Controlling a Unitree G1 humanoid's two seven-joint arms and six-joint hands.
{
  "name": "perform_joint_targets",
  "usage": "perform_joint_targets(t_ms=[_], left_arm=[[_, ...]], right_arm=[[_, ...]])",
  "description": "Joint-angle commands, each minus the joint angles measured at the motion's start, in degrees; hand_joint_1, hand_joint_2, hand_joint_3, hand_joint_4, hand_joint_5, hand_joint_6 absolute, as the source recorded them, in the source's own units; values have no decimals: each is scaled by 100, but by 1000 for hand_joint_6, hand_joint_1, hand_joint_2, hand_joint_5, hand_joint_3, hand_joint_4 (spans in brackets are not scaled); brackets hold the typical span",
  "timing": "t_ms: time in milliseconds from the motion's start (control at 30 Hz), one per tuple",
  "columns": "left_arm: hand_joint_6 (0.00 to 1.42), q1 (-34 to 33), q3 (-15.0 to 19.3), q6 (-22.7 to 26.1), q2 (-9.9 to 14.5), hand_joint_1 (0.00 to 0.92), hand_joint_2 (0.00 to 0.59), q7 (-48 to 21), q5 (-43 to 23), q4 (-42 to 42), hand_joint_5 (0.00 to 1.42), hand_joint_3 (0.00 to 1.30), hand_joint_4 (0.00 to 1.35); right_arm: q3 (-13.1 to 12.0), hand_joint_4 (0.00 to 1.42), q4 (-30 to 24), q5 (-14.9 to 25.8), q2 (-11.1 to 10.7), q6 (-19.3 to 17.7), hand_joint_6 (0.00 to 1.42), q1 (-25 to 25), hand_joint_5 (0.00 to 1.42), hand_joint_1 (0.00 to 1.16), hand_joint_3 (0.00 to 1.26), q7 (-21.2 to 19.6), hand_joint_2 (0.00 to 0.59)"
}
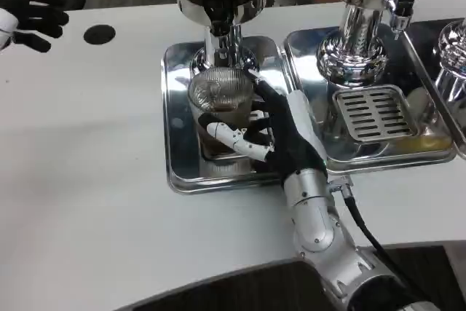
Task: Grasp the cup under the faucet to collect the drink, then remove the cup.
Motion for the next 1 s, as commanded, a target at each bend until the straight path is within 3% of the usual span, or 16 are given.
perform_joint_targets(t_ms=[33, 167, 300, 500, 633, 1000], left_arm=[[562, 117, 37, -8, 109, 0, 173, -7, -30, -49, 472, 447, 466], [564, 188, 27, -68, 122, 0, 175, 52, 36, -135, 473, 447, 469], [521, 209, -97, -75, 131, 0, 161, -34, 144, -147, 411, 405, 408], [429, 65, -489, -121, 27, 0, 155, -385, 221, 171, 309, 324, 296], [301, -132, -791, -178, -22, 0, 156, -642, 293, 506, 160, 227, 149], [186, -662, -1393, -596, -492, 0, 146, -953, 598, 1546, 37, 109, 30]], right_arm=[[116, 232, -58, -117, 196, -140, 591, 64, 383, 656, 230, -169, 173], [202, 232, -108, -222, 186, -123, 612, 98, 393, 660, 230, -326, 168], [230, 283, -181, -287, 153, -125, 743, 169, 472, 675, 272, -559, 169], [190, 327, -300, -310, 71, -79, 830, 299, 534, 678, 288, -662, 169], [179, 328, -335, -346, 56, -44, 839, 334, 549, 678, 297, -726, 169], [151, 358, -241, -398, 36, -97, 887, 307, 585, 678, 312, -982, 169]])
